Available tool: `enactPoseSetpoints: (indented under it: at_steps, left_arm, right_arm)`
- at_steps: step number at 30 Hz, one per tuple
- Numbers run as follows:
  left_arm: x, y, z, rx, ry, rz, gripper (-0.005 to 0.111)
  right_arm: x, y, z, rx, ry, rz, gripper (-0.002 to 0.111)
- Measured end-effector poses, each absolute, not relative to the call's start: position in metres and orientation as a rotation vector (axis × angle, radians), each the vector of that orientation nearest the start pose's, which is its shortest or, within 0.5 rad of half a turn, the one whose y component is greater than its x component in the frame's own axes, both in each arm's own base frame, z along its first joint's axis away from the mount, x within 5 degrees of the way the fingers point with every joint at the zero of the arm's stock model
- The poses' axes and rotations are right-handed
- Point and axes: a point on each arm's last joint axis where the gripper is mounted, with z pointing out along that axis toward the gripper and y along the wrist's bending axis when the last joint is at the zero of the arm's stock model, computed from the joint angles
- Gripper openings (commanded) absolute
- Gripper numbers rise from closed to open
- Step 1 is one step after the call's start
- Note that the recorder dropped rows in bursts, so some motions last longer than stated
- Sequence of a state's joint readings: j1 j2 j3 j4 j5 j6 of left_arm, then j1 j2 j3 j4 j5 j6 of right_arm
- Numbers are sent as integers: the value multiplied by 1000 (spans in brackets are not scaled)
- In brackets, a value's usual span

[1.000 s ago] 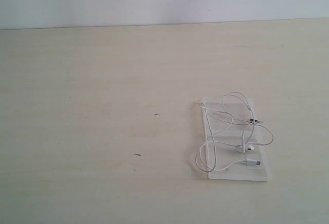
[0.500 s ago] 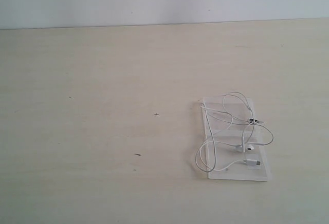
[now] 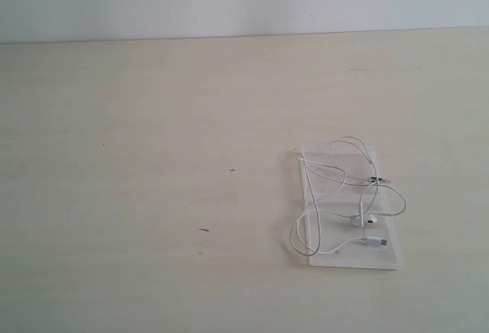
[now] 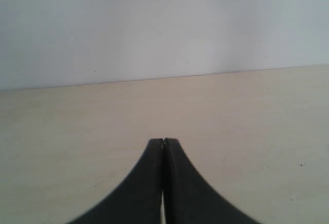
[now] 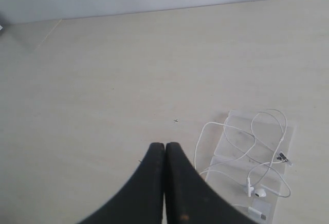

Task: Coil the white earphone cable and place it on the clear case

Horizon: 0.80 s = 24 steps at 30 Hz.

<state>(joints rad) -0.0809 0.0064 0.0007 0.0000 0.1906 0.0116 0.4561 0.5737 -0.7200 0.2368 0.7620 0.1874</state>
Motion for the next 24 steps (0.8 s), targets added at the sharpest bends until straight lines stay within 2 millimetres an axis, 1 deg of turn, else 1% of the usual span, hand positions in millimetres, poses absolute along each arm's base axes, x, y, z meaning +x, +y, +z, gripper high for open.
enactPoseSetpoints:
  at_steps: [8,13,16,20,22,24]
  left_arm:
    - [56,-5,195,74,1680,-57,0]
    - [56,-5,195,73,1682,-59,0]
    - [56,-5,195,73,1682,-59,0]
    - [56,-5,195,73,1682,-59,0]
    - [56,-5,195,73,1682,-59,0]
    - [56,-5,195,73,1682,-59,0]
  right_arm:
    - [84,57,344,-217,2135,648,0]
    - [87,53,344,-348,2087,491,0]
    - [84,44,345,-394,1981,383,0]
    - [68,27,347,-372,1748,233,0]
    - [60,19,342,-326,1663,148,0]
    - [53,13,330,-274,1616,73,0]
